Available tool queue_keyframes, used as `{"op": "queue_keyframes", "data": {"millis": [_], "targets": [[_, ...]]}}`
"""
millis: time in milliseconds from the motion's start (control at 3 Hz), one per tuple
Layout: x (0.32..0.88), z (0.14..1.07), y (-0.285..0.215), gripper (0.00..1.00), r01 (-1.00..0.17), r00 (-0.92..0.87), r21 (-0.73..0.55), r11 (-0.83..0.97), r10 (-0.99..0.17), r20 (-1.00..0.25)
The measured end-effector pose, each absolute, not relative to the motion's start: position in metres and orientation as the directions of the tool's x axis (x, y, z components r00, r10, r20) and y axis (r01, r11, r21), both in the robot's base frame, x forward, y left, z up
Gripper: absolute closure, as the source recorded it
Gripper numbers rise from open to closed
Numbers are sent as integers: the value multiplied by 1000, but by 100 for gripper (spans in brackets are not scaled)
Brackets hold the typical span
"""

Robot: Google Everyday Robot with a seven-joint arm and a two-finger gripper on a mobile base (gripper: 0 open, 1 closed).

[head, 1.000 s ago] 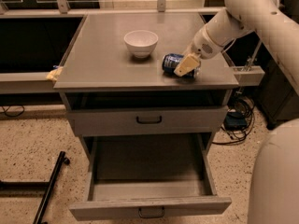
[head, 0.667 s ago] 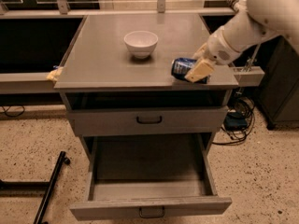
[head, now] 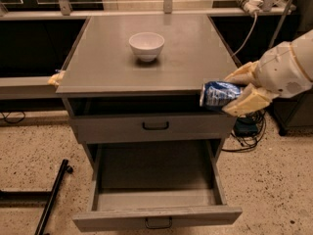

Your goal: Place pepsi can into middle drawer

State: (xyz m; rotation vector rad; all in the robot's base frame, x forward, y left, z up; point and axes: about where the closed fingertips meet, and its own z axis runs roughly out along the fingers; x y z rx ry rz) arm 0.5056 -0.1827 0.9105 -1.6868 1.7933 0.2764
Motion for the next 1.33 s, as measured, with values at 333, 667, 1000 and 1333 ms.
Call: {"op": "queue_keyframes", "data": {"millis": [333,667,1000,1333], "targets": [[496,912,-197,100,-944,64,-301,138,-817,-573],[496,866,-185,100,-958,76,-263,111,-789,-610],[483,771,-170,100,-976,117,-216,37,-746,-656],[479,661,-146,100,-988,131,-152,-29,-681,-720]]}}
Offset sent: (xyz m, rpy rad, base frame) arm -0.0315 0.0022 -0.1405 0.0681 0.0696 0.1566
